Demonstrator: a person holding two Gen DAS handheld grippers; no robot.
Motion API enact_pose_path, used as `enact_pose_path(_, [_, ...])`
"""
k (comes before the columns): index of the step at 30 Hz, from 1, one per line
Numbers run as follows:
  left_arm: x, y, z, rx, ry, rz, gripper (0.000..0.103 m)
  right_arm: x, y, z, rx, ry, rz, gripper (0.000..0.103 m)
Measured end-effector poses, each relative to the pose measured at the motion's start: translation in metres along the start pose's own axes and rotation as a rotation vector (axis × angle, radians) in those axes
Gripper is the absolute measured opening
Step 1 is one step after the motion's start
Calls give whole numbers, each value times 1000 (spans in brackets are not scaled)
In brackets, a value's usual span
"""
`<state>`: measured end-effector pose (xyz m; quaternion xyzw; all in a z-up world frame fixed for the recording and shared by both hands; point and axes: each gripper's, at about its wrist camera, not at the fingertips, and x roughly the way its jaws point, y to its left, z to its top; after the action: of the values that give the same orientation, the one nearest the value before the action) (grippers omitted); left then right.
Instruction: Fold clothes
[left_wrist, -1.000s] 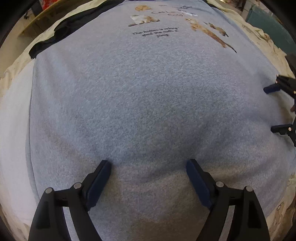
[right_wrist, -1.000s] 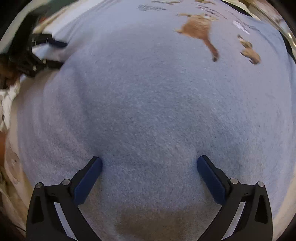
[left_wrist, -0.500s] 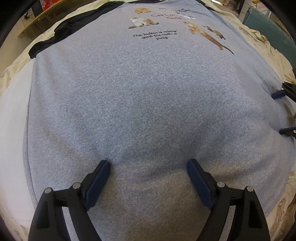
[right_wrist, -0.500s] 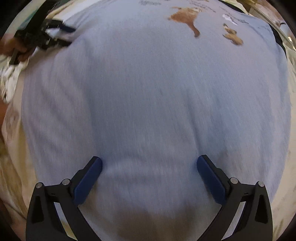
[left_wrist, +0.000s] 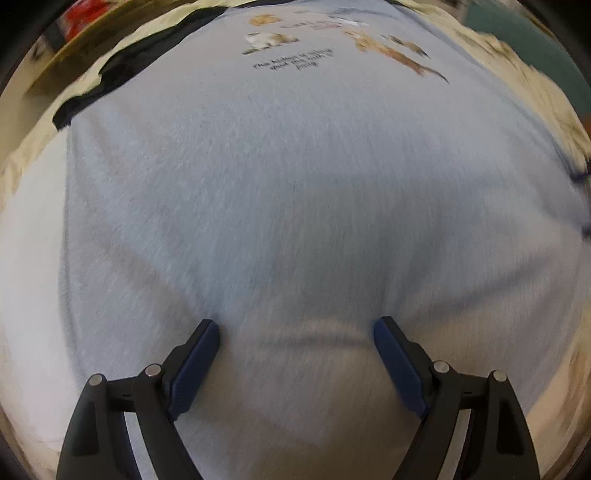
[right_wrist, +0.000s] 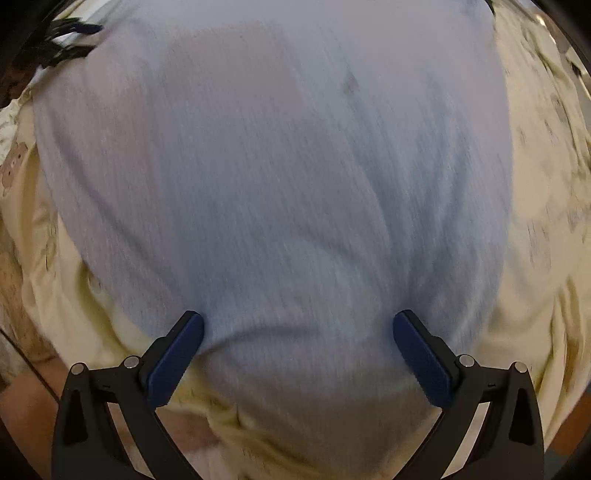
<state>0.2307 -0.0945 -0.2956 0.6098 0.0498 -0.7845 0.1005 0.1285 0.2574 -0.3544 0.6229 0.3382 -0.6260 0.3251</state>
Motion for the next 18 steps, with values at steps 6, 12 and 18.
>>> enact_pose_path(6, [-27,26,-69,-7,82,5,87,-4,-10,-6,8,37,25,102])
enact_pose_path(12, [-87,56,-45,-71,-112,-4,73,-67,-36,70,28,-243,60,102])
enact_pose_path(18, [-59,77,46,-220,-154,44,73,-53,-30,229,-62,-286,-46,102])
